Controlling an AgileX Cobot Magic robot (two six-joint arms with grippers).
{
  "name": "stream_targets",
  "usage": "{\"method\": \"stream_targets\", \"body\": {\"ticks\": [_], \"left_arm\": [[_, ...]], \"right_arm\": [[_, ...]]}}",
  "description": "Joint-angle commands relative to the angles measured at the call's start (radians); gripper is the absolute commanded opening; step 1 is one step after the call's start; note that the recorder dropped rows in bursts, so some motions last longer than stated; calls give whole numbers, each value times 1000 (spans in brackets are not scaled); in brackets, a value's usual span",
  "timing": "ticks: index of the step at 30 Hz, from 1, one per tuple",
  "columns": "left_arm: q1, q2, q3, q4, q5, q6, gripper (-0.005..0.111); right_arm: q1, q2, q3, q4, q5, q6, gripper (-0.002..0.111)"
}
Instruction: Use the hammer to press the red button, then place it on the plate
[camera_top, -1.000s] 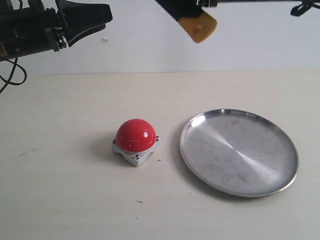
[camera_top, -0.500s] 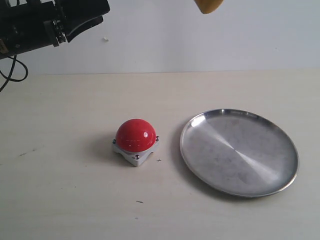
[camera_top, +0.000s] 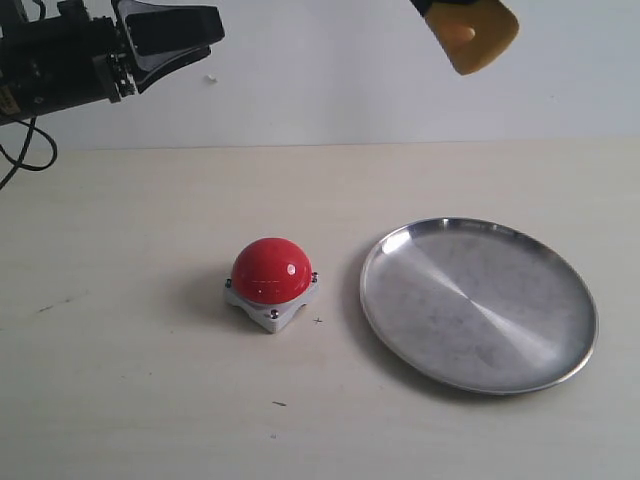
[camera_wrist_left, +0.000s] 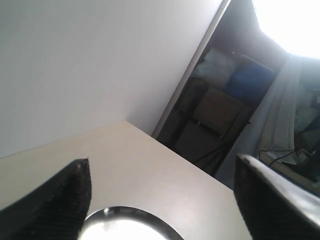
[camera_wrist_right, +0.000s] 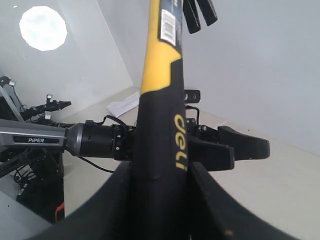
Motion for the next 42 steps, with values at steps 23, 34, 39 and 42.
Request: {"method": "stream_targets", "body": {"ticks": [23, 34, 39, 42], "left_arm": [[3, 2, -4, -4, -14, 4, 76], [3, 2, -4, -4, -14, 4, 76], [3, 2, -4, -4, -14, 4, 76], [3, 2, -4, -4, -14, 4, 76]], "right_arm": [[223, -17, 17, -817, -748, 815, 0], [347, -17, 163, -1883, -1219, 1894, 0], [279, -1, 258, -2368, -1669, 2396, 0], [205, 22, 266, -2463, -1852, 2501, 0]]}}
